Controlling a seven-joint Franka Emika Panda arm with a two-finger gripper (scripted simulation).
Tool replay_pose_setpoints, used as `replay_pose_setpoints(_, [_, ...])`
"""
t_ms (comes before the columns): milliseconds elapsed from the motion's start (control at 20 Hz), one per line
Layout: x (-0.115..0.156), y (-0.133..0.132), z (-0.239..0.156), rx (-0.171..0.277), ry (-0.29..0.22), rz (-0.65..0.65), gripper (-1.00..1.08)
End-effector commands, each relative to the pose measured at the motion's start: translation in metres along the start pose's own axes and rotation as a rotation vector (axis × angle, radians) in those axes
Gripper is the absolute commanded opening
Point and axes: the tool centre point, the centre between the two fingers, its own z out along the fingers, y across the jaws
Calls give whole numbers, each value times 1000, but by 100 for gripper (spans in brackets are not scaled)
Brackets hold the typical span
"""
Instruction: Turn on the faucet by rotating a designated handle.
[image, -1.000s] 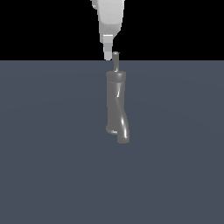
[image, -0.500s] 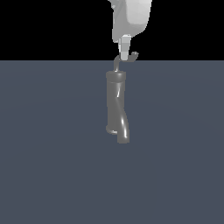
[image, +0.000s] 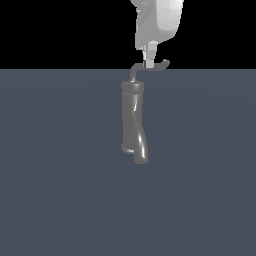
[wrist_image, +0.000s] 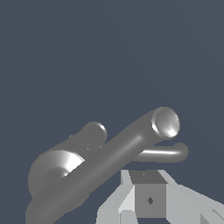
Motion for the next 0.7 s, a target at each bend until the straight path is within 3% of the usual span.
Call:
replay_pose_setpoints(0, [22,-7,0,8,3,27,-100])
replay_pose_setpoints(650, [63,-29,0,8,3,47,-100])
